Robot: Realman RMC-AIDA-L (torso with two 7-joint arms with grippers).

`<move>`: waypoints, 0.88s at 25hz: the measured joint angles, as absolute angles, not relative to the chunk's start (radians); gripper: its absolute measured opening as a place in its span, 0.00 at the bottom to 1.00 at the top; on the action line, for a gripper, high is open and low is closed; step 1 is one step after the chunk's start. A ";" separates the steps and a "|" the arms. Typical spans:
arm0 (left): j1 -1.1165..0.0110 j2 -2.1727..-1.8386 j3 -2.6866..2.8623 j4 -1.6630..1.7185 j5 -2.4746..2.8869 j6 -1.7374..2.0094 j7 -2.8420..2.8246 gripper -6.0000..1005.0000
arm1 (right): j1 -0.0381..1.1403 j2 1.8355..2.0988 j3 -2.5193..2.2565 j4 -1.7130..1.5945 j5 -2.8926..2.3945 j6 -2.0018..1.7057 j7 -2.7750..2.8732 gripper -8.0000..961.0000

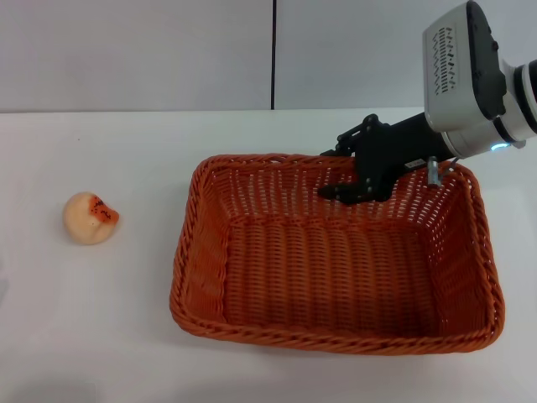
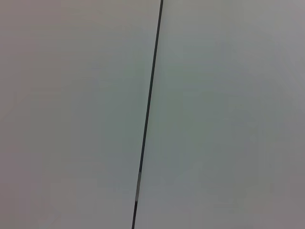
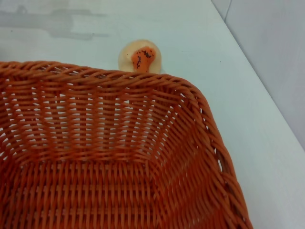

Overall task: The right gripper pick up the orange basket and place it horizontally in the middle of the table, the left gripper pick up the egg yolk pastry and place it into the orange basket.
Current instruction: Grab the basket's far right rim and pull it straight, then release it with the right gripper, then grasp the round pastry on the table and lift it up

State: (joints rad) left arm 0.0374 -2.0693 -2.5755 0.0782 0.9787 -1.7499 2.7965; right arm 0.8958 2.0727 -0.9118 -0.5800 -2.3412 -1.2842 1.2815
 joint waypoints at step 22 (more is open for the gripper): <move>-0.012 -2.054 -2.161 -0.218 0.979 -1.553 2.631 0.81 | 0.377 2.075 -0.904 -1.237 -1.702 -1.612 1.439 0.56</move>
State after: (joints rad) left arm -0.0122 -2.0539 -2.1611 -0.2178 0.9793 -1.5531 2.6308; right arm 0.3771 2.0747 -0.9041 -1.2372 -1.7023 -1.6123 1.4386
